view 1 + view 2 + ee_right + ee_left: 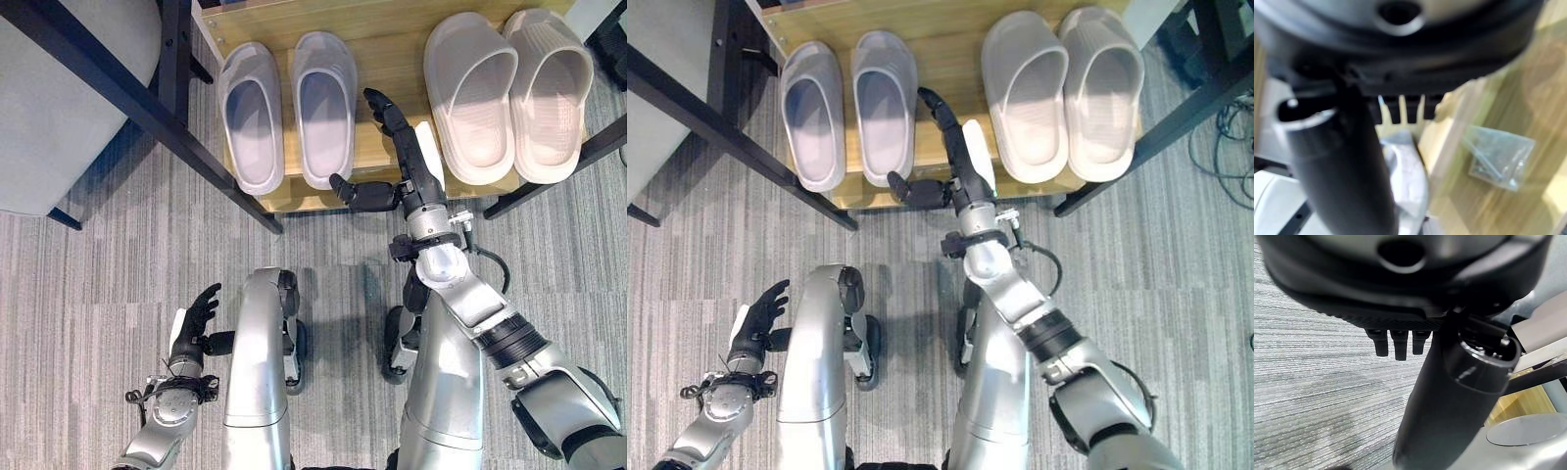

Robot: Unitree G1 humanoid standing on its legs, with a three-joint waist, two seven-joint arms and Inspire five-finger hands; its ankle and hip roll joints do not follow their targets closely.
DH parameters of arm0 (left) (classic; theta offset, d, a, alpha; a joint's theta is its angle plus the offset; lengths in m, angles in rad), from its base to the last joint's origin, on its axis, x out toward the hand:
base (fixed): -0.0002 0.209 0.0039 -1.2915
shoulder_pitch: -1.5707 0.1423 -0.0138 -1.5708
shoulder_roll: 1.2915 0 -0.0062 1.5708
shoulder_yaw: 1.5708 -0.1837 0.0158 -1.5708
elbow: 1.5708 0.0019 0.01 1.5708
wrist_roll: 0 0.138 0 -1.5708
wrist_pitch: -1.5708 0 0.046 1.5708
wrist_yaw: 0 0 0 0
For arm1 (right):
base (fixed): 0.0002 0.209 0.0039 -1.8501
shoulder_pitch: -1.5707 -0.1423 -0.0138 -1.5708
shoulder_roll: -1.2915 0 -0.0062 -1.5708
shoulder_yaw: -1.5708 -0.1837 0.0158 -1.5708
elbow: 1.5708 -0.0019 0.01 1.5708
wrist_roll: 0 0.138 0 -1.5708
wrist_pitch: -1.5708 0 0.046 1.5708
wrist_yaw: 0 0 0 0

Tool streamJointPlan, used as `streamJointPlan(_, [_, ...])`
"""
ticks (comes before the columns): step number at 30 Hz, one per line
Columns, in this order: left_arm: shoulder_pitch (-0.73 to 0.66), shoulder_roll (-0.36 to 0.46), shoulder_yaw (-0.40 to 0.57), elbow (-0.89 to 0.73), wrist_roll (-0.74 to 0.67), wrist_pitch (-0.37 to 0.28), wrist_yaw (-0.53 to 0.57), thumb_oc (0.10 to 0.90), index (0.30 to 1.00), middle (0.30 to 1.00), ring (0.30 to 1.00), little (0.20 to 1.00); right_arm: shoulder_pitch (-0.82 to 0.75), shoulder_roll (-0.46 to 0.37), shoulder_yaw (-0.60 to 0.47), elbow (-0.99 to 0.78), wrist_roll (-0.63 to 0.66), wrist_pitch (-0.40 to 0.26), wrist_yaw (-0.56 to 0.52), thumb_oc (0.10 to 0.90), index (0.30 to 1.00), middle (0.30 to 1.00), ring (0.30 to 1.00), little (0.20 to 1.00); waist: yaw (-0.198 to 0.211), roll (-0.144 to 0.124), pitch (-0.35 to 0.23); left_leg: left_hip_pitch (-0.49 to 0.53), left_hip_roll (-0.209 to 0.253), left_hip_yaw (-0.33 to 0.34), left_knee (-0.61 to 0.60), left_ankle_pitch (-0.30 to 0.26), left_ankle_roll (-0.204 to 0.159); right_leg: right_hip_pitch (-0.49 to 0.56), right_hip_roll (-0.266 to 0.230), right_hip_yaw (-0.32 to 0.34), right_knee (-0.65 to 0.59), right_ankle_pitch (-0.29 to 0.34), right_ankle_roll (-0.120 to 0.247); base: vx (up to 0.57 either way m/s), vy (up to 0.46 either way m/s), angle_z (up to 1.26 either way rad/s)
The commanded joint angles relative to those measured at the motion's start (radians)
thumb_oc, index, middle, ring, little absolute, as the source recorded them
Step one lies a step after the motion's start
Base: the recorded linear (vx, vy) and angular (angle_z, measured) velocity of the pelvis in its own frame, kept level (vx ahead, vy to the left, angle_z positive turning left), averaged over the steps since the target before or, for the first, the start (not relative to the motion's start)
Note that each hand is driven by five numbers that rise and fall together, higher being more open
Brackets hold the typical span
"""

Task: Arrange the slippers neatly on the shoe rack.

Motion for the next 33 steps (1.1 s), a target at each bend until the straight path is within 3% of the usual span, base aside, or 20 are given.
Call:
streamJointPlan(1, [0.000,0.041,0.011,-0.059,0.014,-0.080,0.020,0.800,0.900,0.900,0.900,0.900,-0.096,-0.010,-0.028,-0.115,-0.057,-0.062,-0.031,0.800,0.900,0.900,0.900,0.900,0.071,-0.013,-0.029,-0.043,-0.016,0.003,-0.018,-0.059,-0.020,0.080,-0.010,0.068,0.071,-0.128,-0.042,0.00,0.000,0.00])
streamJointPlan(9, [0.007,0.003,0.068,-0.052,0.023,-0.078,0.027,0.800,0.900,0.900,0.900,0.900,0.012,-0.097,-0.146,-0.317,-0.159,-0.078,-0.043,0.800,0.900,0.900,0.900,0.900,0.051,-0.043,-0.029,-0.043,-0.019,-0.008,-0.010,-0.054,-0.026,0.080,-0.006,0.061,0.071,-0.123,-0.041,0.00,-0.003,0.02])
streamJointPlan(14, [0.004,-0.027,0.111,-0.037,0.034,-0.077,0.037,0.800,0.900,0.900,0.900,0.900,0.087,-0.140,-0.236,-0.446,-0.192,-0.102,-0.052,0.800,0.900,0.900,0.900,0.900,0.041,-0.077,-0.029,-0.043,-0.016,-0.007,-0.035,-0.042,-0.031,0.080,-0.001,0.055,0.036,-0.096,-0.040,0.00,0.000,0.02])
streamJointPlan(18, [-0.021,-0.054,0.156,-0.012,0.036,-0.081,0.048,0.800,0.900,0.900,0.900,0.900,0.097,-0.179,-0.303,-0.544,-0.214,-0.122,-0.059,0.800,0.900,0.900,0.900,0.900,0.050,-0.131,-0.029,-0.043,-0.007,0.000,-0.158,-0.010,-0.037,0.080,0.013,0.049,-0.094,-0.047,-0.039,-0.07,-0.021,-0.03])
streamJointPlan(21, [-0.098,-0.072,0.187,0.009,0.038,-0.085,0.051,0.800,0.900,0.900,0.900,0.900,0.059,-0.209,-0.340,-0.576,-0.229,-0.133,-0.062,0.800,0.900,0.900,0.900,0.900,0.058,-0.172,-0.029,-0.043,-0.004,0.008,-0.337,0.059,-0.044,0.081,0.021,0.035,-0.275,0.017,-0.033,-0.20,-0.008,-0.24])
streamJointPlan(23, [-0.167,-0.082,0.206,0.014,0.039,-0.091,0.048,0.800,0.900,0.900,0.900,0.900,0.050,-0.225,-0.376,-0.592,-0.240,-0.142,-0.055,0.800,0.900,0.900,0.900,0.900,0.057,-0.160,-0.029,-0.043,-0.018,-0.012,-0.473,0.145,-0.035,0.099,0.017,-0.011,-0.420,0.063,-0.024,-0.24,0.063,-0.12])
streamJointPlan(27, [-0.211,-0.094,0.217,0.015,0.036,-0.099,0.033,0.800,0.900,0.900,0.900,0.900,0.087,-0.235,-0.410,-0.592,-0.259,-0.142,-0.031,0.800,0.900,0.900,0.900,0.900,0.044,-0.130,-0.030,-0.043,-0.031,-0.045,-0.576,0.225,-0.029,0.130,-0.005,-0.064,-0.538,0.110,-0.014,-0.15,0.066,0.11])
streamJointPlan(31, [-0.213,-0.117,0.211,0.020,0.036,-0.103,0.005,0.800,0.900,0.900,0.900,0.900,0.184,-0.218,-0.419,-0.552,-0.276,-0.145,0.003,0.800,0.900,0.900,0.900,0.900,0.027,-0.114,-0.115,-0.029,-0.034,-0.076,-0.764,0.321,-0.031,0.180,-0.017,-0.125,-0.737,0.174,-0.004,-0.15,0.053,0.16])
streamJointPlan(33, [-0.204,-0.124,0.200,0.022,0.039,-0.107,-0.013,0.800,0.900,0.900,0.900,0.900,0.250,-0.204,-0.412,-0.515,-0.286,-0.143,0.024,0.800,0.900,0.900,0.900,0.900,0.018,-0.120,-0.133,0.033,-0.032,-0.079,-0.863,0.356,-0.031,0.244,-0.018,-0.147,-0.834,0.206,0.002,-0.14,0.007,0.15])
